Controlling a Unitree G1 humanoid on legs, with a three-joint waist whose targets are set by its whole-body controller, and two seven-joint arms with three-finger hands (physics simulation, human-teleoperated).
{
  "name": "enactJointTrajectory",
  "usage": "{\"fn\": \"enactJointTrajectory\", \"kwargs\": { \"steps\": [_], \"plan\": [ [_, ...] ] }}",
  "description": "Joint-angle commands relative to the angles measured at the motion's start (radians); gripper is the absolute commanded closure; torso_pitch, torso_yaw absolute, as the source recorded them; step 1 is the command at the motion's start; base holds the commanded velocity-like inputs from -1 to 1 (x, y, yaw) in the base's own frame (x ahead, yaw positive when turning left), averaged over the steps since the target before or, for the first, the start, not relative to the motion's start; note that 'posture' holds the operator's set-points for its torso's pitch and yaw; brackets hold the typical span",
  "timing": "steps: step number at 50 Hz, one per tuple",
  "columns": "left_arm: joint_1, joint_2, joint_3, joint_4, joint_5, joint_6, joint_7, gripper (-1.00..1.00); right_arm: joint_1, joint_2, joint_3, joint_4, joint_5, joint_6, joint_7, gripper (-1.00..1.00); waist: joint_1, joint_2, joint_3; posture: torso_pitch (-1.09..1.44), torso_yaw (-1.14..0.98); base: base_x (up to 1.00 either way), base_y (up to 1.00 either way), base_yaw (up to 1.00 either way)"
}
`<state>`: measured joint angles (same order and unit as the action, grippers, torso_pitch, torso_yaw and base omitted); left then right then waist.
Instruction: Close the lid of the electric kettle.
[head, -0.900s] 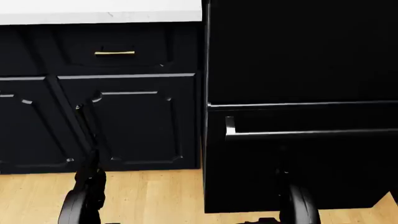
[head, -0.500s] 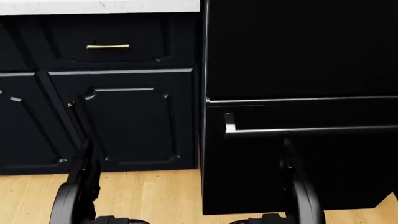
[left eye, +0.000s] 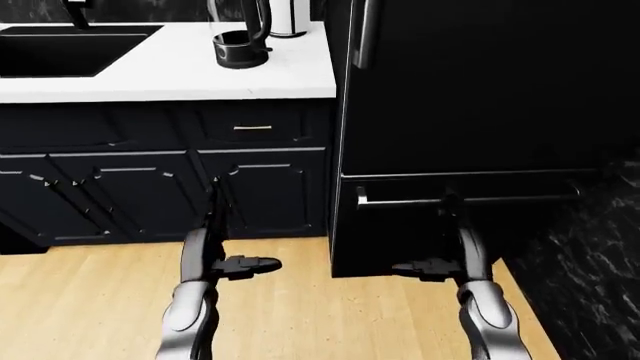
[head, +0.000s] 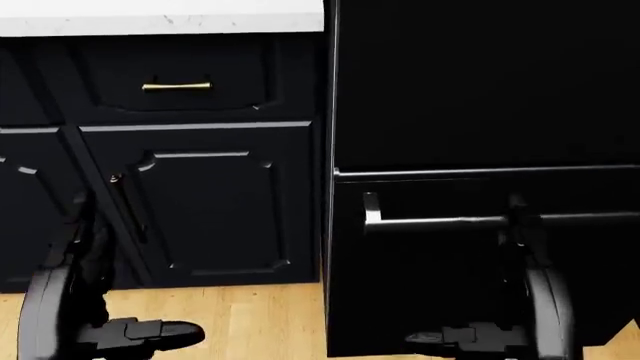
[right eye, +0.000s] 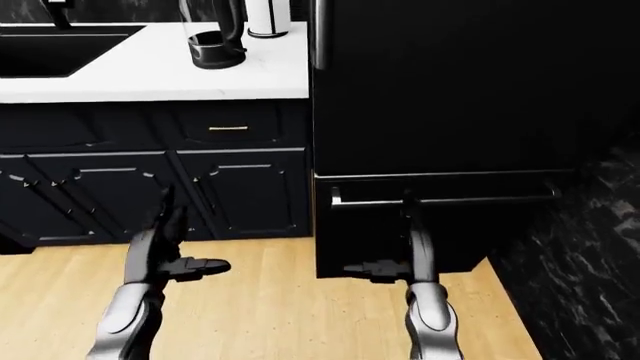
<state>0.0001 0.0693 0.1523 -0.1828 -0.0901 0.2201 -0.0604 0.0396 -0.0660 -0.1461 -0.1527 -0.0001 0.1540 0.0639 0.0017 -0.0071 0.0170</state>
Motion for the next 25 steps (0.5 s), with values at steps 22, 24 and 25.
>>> {"fn": "enactJointTrajectory", "kwargs": {
  "steps": [22, 24, 25],
  "plan": [
    [-0.219, 0.224, 0.427, -0.743, -0.32, 0.696, 0.097, -1.0, -0.109, -0.102, -0.262, -0.703, 0.077, 0.584, 0.117, -0.97, 0.003, 0.01, -0.004, 0.0, 0.0, 0.0, 0.0, 0.0],
    [-0.262, 0.265, 0.493, -0.773, -0.407, 0.759, 0.138, -1.0, -0.152, -0.132, -0.309, -0.781, 0.108, 0.688, 0.124, -0.96, 0.002, 0.01, -0.001, 0.0, 0.0, 0.0, 0.0, 0.0],
    [-0.287, 0.28, 0.533, -0.783, -0.475, 0.795, 0.17, -1.0, -0.169, -0.144, -0.333, -0.811, 0.125, 0.731, 0.127, -0.97, 0.002, 0.011, -0.001, 0.0, 0.0, 0.0, 0.0, 0.0]
  ]
}}
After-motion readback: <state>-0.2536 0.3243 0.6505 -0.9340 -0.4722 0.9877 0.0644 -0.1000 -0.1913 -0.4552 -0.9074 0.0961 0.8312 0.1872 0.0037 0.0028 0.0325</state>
